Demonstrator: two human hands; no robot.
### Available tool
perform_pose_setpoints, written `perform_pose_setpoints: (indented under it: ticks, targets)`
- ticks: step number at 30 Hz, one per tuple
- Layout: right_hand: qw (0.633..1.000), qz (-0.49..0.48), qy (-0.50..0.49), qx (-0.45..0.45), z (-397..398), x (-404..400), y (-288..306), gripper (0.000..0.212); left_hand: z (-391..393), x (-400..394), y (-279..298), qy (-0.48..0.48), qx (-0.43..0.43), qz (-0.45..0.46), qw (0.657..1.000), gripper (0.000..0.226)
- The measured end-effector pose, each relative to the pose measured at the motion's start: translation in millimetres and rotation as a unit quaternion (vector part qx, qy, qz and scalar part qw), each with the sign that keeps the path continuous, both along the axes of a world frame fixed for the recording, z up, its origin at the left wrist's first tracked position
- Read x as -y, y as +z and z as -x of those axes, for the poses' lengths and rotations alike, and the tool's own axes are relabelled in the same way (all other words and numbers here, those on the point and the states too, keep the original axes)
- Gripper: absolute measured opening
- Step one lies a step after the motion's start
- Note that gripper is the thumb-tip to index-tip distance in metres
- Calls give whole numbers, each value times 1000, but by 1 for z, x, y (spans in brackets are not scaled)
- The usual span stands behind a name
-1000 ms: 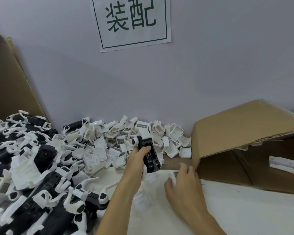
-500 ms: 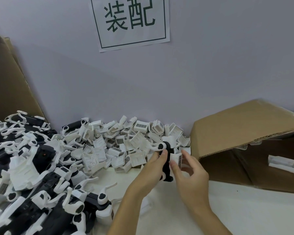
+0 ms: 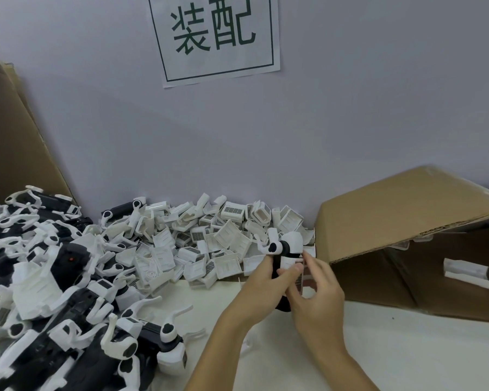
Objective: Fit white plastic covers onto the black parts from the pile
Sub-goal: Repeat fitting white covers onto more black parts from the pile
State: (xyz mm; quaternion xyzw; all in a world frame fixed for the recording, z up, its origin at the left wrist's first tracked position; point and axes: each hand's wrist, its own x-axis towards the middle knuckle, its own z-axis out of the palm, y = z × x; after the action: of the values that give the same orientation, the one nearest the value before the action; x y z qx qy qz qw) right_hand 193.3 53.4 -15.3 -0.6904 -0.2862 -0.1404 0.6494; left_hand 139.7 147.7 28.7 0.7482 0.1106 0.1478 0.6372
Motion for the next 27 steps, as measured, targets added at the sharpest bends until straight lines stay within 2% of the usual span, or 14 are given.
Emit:
perform_pose_setpoints:
  ticks: [2, 5, 7, 10, 13, 17, 20, 24, 27]
  targets:
    - [1000, 6, 8, 12, -1, 1, 0, 48, -1, 0, -1, 5, -2, 7, 1000, 23]
    - [998, 1, 55, 9, 2, 0, -2, 50, -3, -3, -2, 33, -4, 66, 997, 20]
    - [995, -31, 83, -42, 4, -1, -3, 42, -3, -6, -2, 45, -4, 86, 995, 20]
    - [981, -76, 114, -134, 2, -3, -3, 20, -5, -9, -5, 74, -11, 90, 993, 24]
    - [969, -60, 142, -195, -4, -4, -3, 8, -6, -10, -9, 90, -11, 95, 991, 26]
    - [953, -48, 199, -226, -7, -3, -1, 22, -5, -6, -4, 81, 2, 79, 994, 17]
    - [945, -43, 212, -245, -9, -2, -3, 27, -5, -5, -6, 81, 2, 40, 996, 20]
    - [917, -93, 217, -320, -14, -2, -4, 28, -3, -5, -6, 63, -15, 42, 997, 21]
    - [890, -126, 250, -361, -17, -1, -3, 44, -2, -3, -3, 49, -18, 45, 998, 23]
